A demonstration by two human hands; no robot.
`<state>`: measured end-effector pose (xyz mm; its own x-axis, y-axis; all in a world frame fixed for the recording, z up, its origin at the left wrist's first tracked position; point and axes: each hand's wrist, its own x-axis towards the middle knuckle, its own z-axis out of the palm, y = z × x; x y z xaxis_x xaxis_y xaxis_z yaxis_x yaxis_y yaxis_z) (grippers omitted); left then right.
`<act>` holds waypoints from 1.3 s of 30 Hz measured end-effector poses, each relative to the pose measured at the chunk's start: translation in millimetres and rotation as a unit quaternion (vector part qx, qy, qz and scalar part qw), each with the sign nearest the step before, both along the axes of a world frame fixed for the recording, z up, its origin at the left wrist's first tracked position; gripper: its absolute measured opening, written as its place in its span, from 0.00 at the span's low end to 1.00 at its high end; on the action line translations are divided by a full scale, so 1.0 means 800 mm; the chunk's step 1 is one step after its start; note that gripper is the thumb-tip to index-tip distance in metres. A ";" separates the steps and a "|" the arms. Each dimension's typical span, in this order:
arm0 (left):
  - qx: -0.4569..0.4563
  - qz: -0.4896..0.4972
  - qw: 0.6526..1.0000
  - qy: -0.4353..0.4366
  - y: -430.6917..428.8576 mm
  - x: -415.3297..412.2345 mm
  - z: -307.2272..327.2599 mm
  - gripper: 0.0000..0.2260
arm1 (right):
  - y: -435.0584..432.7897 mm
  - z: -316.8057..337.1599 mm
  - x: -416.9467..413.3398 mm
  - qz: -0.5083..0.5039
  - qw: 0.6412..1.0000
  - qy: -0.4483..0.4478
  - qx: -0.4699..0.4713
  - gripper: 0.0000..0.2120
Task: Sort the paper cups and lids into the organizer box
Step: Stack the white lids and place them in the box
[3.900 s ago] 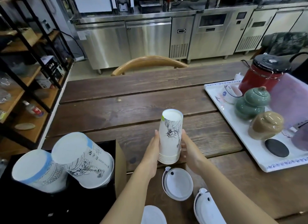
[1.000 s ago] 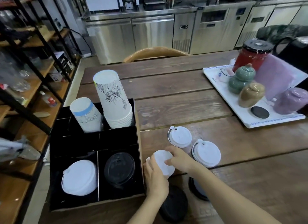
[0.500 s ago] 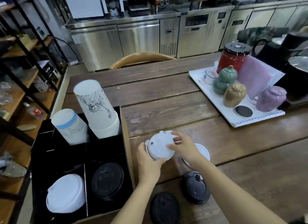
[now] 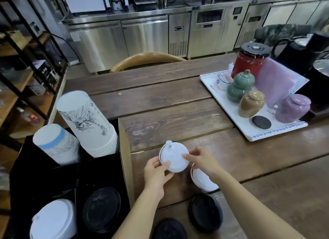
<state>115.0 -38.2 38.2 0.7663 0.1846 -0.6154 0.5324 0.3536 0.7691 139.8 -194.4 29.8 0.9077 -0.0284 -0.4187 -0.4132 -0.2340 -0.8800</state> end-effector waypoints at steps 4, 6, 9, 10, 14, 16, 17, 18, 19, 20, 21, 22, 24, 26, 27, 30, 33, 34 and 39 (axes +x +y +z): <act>0.015 0.010 1.000 0.022 -0.009 0.012 -0.005 0.13 | 0.001 0.000 0.018 0.052 0.997 -0.024 -0.054 0.14; 0.031 0.007 0.999 0.043 -0.015 0.017 -0.009 0.14 | -0.001 0.001 0.026 0.091 0.992 -0.028 -0.087 0.15; 0.045 0.005 0.997 0.066 -0.022 0.023 -0.015 0.13 | -0.008 0.004 0.036 0.133 0.985 -0.019 -0.108 0.12; 0.049 0.005 0.996 0.070 -0.023 0.026 -0.017 0.13 | -0.010 0.004 0.039 0.147 0.982 -0.016 -0.116 0.11; 0.054 0.008 0.995 0.080 -0.029 0.032 -0.021 0.13 | -0.015 -0.002 0.051 0.168 0.975 0.014 -0.145 0.12; 0.056 0.011 0.995 0.081 -0.031 0.032 -0.022 0.13 | -0.016 -0.006 0.055 0.165 0.972 0.039 -0.161 0.12; 0.059 0.012 0.995 0.082 -0.032 0.032 -0.023 0.13 | -0.017 -0.007 0.056 0.166 0.971 0.047 -0.165 0.12; 0.064 0.012 0.994 0.084 -0.033 0.033 -0.024 0.13 | -0.018 -0.008 0.058 0.168 0.971 0.051 -0.165 0.12; 0.071 0.009 0.994 0.085 -0.034 0.033 -0.025 0.13 | -0.018 -0.008 0.059 0.172 0.970 0.048 -0.164 0.12; 0.079 0.005 0.993 0.086 -0.035 0.034 -0.025 0.13 | -0.018 -0.008 0.059 0.181 0.970 0.045 -0.157 0.12; 0.085 0.002 0.993 0.086 -0.036 0.035 -0.024 0.13 | -0.017 -0.007 0.059 0.192 0.969 0.038 -0.151 0.12; 0.091 0.001 0.992 0.086 -0.037 0.036 -0.023 0.14 | -0.015 -0.007 0.059 0.202 0.968 0.033 -0.148 0.13; 0.094 0.007 0.992 0.089 -0.039 0.038 -0.023 0.15 | -0.011 -0.008 0.059 0.207 0.968 0.034 -0.136 0.12; 0.079 0.017 0.992 0.094 -0.039 0.040 -0.023 0.15 | -0.009 -0.008 0.061 0.200 0.970 0.051 -0.127 0.12; 0.077 0.016 0.992 0.097 -0.040 0.041 -0.023 0.14 | -0.008 -0.009 0.063 0.197 0.971 0.053 -0.127 0.12; 0.102 0.003 0.989 0.111 -0.041 0.044 -0.025 0.13 | -0.012 -0.022 0.071 0.196 0.969 0.047 -0.141 0.17; 0.094 -0.001 0.986 0.136 -0.040 0.048 -0.024 0.11 | -0.012 -0.027 0.073 0.214 0.965 0.052 -0.140 0.21; 0.085 -0.005 0.986 0.143 -0.039 0.050 -0.023 0.12 | -0.010 -0.021 0.071 0.207 0.968 0.054 -0.134 0.20; 0.062 -0.009 0.990 0.123 -0.034 0.049 -0.010 0.18 | -0.011 -0.012 0.066 0.186 0.975 0.050 -0.109 0.18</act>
